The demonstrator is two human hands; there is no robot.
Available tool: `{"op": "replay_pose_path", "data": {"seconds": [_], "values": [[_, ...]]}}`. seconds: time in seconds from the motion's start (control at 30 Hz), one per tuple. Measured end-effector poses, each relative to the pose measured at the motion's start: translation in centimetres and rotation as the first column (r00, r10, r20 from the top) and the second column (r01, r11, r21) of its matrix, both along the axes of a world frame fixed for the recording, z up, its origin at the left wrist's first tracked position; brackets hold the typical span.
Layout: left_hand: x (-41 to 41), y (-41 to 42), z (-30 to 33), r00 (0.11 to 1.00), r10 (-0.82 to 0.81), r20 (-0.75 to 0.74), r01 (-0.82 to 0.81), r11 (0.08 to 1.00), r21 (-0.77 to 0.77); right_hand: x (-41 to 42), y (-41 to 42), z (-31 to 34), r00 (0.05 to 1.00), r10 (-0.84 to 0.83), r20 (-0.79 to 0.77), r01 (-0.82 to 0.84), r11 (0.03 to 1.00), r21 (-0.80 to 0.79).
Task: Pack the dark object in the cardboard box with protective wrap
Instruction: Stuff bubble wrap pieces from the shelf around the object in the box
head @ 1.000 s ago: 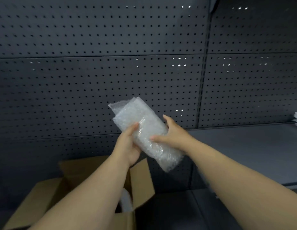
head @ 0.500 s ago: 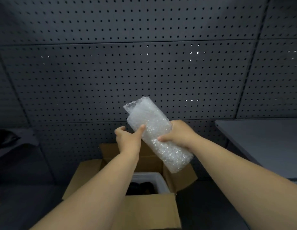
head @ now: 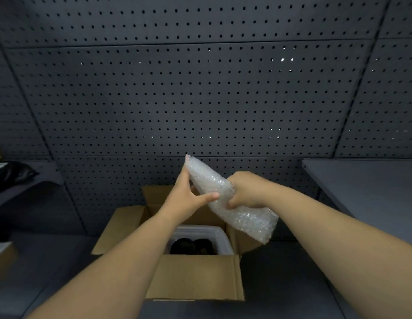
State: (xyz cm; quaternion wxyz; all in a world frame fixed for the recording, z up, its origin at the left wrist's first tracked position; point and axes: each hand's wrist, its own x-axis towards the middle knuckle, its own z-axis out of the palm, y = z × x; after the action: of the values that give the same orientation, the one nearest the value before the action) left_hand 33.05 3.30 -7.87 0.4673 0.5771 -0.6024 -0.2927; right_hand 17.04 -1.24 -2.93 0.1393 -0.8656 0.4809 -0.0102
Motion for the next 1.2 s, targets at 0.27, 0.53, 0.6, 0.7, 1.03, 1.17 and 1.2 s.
{"op": "replay_pose_path", "data": {"seconds": [0.27, 0.53, 0.6, 0.7, 1.03, 1.17, 1.2], "values": [[0.1, 0.5, -1.0, 0.995, -0.073, 0.061, 0.068, 0.994, 0.084, 0.1, 0.4, -1.4, 0.96, 0.114, -0.255, -0.132, 0.99, -0.053], [1.8, 0.2, -2.4, 0.932, -0.009, 0.363, -0.035, 0.993, 0.115, 1.6, -0.5, -3.9, 0.968, 0.108, -0.228, -0.134, 0.985, -0.106], [2.7, 0.0, -2.9, 0.915, -0.005, 0.402, -0.052, 0.99, 0.13, 1.9, -0.8, -4.6, 0.976, 0.125, -0.18, -0.142, 0.986, -0.085], [4.3, -0.5, -4.0, 0.91, 0.013, 0.415, -0.08, 0.986, 0.145, 2.7, -1.5, -6.3, 0.984, 0.13, -0.125, -0.138, 0.989, -0.058], [9.6, -2.6, -8.5, 0.834, -0.169, 0.525, 0.01, 0.956, 0.292, 6.5, -2.7, -12.6, 0.992, 0.12, -0.031, -0.121, 0.992, -0.042], [11.4, -3.0, -10.0, 0.755, -0.31, 0.578, 0.088, 0.921, 0.379, 7.7, -2.9, -14.5, 0.988, 0.133, -0.082, -0.13, 0.991, 0.042], [11.8, -3.1, -10.4, 0.743, -0.343, 0.575, 0.103, 0.907, 0.408, 8.0, -2.8, -14.9, 0.987, 0.136, -0.089, -0.13, 0.989, 0.065]]}}
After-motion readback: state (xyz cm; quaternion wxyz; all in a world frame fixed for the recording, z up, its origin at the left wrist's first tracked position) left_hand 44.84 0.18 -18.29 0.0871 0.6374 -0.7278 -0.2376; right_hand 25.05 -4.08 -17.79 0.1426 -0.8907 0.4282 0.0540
